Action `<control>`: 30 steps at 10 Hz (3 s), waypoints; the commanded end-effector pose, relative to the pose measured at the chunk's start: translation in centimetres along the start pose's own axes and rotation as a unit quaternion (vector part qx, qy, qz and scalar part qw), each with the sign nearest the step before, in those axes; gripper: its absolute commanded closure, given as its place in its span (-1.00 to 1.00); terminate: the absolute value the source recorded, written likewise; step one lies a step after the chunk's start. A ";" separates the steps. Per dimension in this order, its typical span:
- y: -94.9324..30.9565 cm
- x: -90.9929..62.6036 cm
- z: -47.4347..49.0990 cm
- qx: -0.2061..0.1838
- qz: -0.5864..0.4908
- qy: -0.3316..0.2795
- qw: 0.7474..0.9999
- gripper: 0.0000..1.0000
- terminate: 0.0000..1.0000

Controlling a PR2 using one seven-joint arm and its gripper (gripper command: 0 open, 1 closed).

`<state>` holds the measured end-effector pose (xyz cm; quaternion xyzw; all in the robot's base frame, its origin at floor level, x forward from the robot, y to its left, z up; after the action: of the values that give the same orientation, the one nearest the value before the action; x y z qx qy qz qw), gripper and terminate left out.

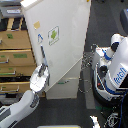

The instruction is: Opening the fridge

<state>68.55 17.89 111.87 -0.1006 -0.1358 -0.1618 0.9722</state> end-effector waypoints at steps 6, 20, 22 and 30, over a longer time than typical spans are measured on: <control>-4.1 -19.3 8.1 0.027 -0.016 0.127 0.991 1.00 -1.00; -19.8 4.5 -6.1 0.029 -0.120 0.090 0.988 -1.00 -1.00; -32.5 7.4 -4.3 0.003 -0.205 0.068 0.976 -1.00 -1.00; -51.6 2.4 2.0 -0.032 -0.338 0.040 0.940 -1.00 -1.00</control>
<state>59.68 -27.07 120.85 -0.0758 -0.1131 -0.4400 0.8876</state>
